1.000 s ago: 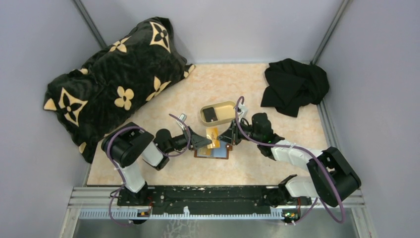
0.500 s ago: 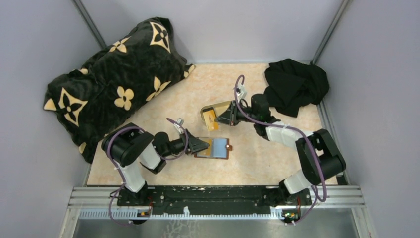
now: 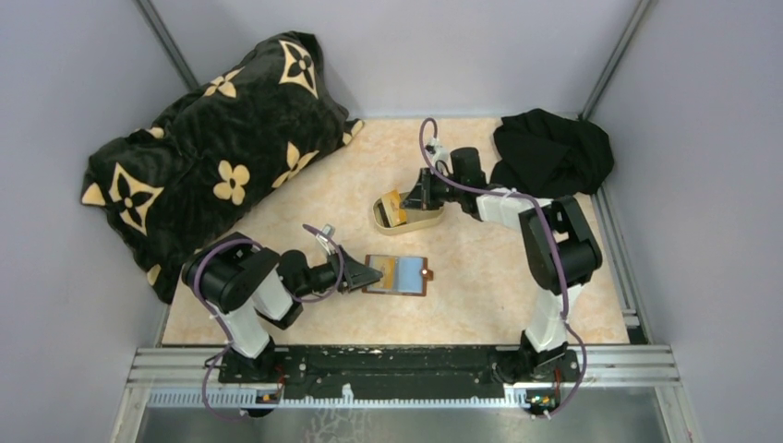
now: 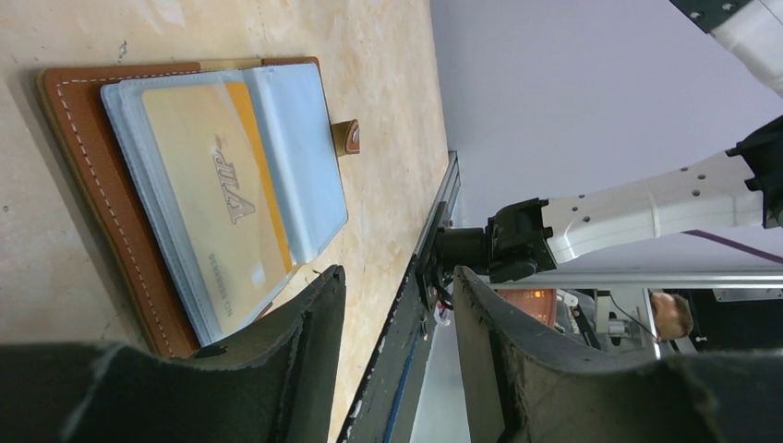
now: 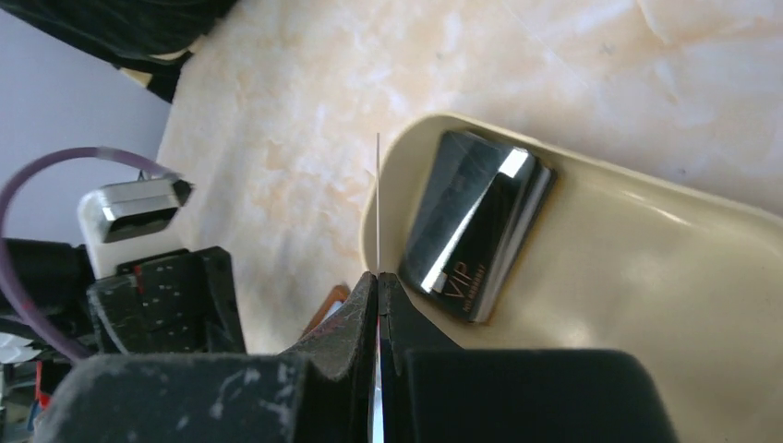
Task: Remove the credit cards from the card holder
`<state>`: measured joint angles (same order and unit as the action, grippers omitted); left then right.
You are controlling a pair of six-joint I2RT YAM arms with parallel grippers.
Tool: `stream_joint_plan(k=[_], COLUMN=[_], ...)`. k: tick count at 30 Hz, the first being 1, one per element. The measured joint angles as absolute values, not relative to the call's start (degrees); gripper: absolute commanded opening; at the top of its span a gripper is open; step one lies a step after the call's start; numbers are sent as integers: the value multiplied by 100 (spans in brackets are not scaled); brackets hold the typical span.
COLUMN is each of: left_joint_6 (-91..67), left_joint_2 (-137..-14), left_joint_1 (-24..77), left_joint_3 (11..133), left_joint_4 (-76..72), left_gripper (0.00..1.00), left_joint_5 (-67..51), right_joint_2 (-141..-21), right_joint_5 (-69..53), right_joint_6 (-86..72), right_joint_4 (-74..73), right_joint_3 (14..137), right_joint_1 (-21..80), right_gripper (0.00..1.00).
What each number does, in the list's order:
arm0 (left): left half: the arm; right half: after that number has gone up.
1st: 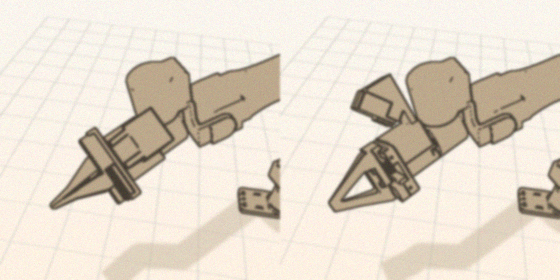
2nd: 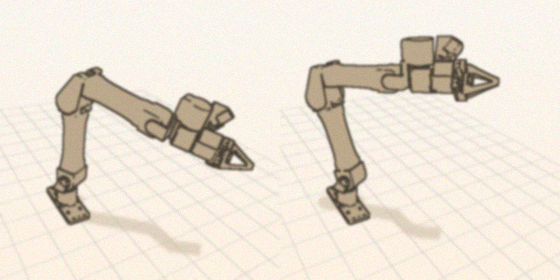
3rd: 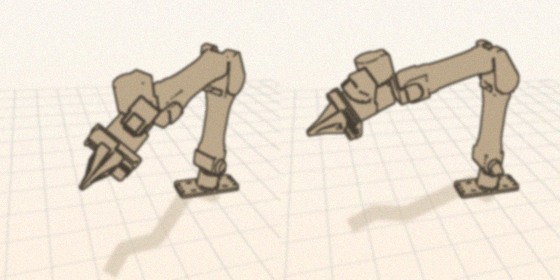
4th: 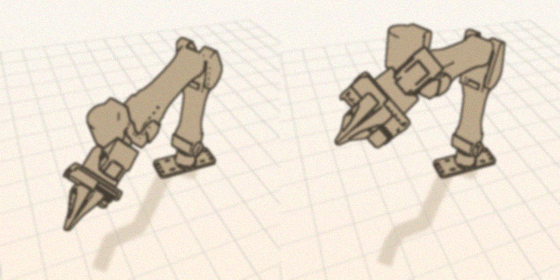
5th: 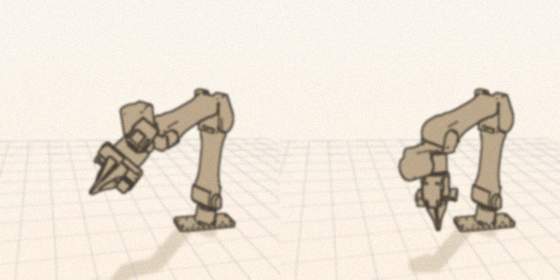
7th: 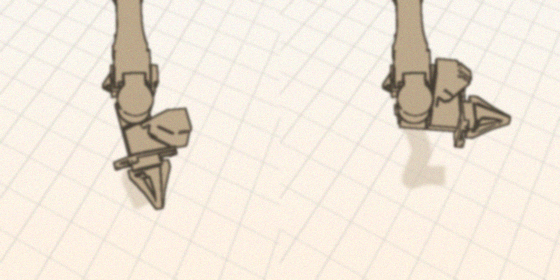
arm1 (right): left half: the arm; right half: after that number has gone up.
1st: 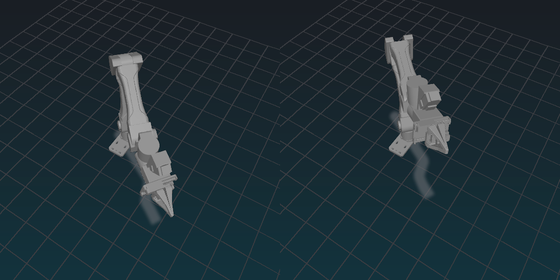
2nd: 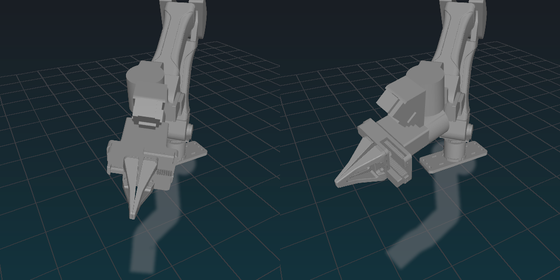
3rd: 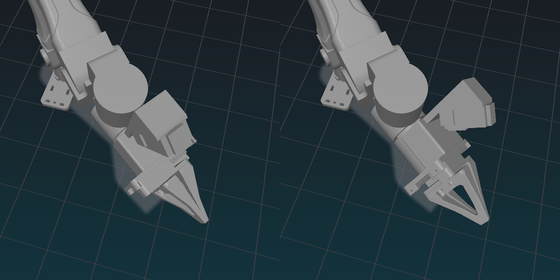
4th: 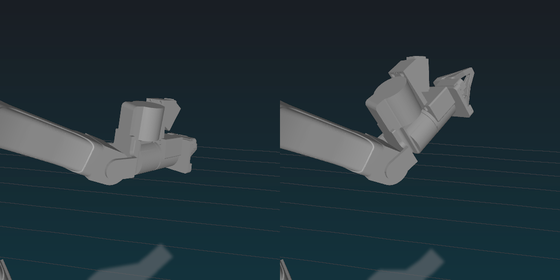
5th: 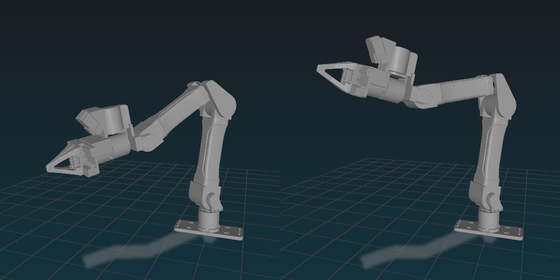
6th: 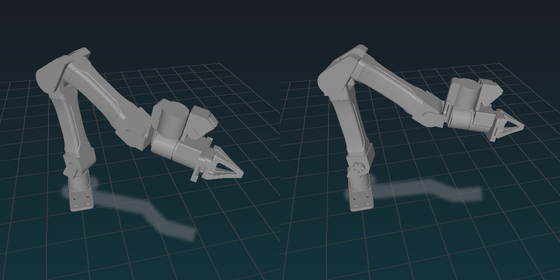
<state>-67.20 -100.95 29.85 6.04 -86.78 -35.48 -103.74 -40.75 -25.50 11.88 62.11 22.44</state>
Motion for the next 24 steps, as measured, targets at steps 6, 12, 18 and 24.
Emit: stream_joint_plan(k=[6,12,18,24], left_joint_6=[-6589,-6449,-6399,-6396], left_joint_2=[-9915,-9800,-9800,-9828], left_joint_1=[2985,2985,2985,2985], left_joint_3=[572,554,554,587], left_joint_4=[-8678,-8678,-8678,-8678], left_gripper=[54,54,54,54], left_joint_5=[-3603,-3660,-3712,-3758], right_joint_2=[-10864,-11100,-11159,-11303], right_joint_5=[-4075,-4086,-4099,-4080], right_joint_6=[-2506,-2508,-2552,-2552], right_joint_4=[976,919,943,915], right_joint_3=[6239,6429,6600,6772], right_joint_1=[2163,2156,2080,2005], right_gripper=[0,0,0,0])
